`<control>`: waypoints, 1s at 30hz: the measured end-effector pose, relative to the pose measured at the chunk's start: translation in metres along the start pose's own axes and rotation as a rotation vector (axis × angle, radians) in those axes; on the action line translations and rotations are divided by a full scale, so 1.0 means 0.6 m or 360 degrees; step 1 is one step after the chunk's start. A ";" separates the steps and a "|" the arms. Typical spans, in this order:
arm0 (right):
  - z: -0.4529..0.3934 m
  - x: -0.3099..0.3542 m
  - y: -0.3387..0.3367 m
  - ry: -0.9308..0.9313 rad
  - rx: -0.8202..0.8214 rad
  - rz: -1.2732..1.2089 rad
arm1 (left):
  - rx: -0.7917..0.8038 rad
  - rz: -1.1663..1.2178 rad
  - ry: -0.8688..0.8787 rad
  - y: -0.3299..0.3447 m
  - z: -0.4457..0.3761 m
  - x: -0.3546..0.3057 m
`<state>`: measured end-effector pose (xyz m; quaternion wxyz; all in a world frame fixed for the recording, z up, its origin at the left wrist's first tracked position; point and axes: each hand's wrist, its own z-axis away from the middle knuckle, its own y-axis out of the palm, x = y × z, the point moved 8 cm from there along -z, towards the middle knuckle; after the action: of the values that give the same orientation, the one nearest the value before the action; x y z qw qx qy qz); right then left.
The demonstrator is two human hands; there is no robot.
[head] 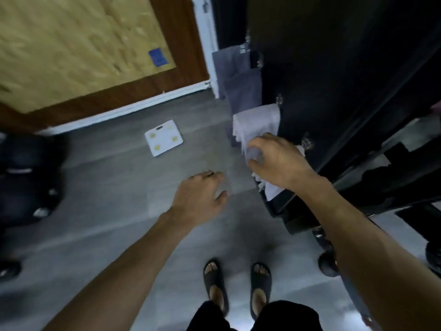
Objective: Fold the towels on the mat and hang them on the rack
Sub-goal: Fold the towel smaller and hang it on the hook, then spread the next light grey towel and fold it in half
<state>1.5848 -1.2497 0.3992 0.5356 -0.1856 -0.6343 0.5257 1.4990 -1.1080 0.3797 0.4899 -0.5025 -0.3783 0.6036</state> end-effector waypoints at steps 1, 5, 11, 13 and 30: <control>0.008 0.018 0.005 -0.0077 0.0025 0.0024 | -0.0015 0.0011 -0.0076 0.003 0.029 0.006; 0.057 0.093 0.038 -0.0346 0.0129 0.0037 | -0.0088 0.0054 -0.0367 0.015 0.154 0.023; 0.193 0.194 0.099 -0.0613 0.0258 0.0209 | -0.0138 0.0073 -0.0617 0.063 0.363 0.022; 0.254 0.221 0.123 -0.0672 0.0293 0.0249 | -0.0160 0.0105 -0.0682 0.086 0.440 0.010; 0.730 0.395 0.334 -0.1351 0.0722 0.0379 | -0.0261 0.0271 -0.1478 0.263 1.016 -0.131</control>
<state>1.0511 -1.1899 0.3960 0.1929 0.0949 -0.6404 0.7373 0.8712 -1.1997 0.3759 0.1767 -0.2459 -0.5611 0.7704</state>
